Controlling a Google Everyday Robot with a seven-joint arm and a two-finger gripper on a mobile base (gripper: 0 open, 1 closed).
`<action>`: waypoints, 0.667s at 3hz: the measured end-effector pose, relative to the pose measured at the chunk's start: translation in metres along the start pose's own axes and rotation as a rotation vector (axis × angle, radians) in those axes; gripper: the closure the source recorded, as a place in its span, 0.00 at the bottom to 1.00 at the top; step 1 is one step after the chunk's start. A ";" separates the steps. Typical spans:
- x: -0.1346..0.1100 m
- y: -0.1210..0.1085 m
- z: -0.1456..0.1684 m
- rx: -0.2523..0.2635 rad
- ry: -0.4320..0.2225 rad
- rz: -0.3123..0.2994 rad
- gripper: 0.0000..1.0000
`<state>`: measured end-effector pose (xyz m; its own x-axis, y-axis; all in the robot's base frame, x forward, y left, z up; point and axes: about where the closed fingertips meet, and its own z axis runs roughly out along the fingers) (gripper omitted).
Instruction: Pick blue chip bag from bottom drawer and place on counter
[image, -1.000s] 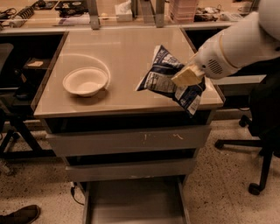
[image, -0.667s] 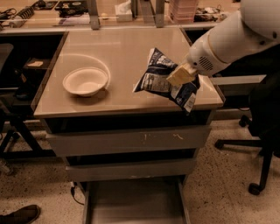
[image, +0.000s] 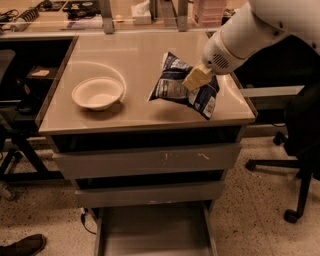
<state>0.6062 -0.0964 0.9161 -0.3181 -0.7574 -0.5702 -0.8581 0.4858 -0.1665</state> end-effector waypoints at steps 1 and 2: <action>-0.008 -0.005 0.014 -0.015 0.017 -0.015 1.00; -0.015 -0.004 0.030 -0.035 0.030 -0.033 1.00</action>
Offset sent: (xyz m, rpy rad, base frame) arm 0.0307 0.0350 -0.0226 -0.0422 0.0392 0.0652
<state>0.6267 -0.0737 0.9014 -0.3009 -0.7858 -0.5404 -0.8818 0.4450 -0.1561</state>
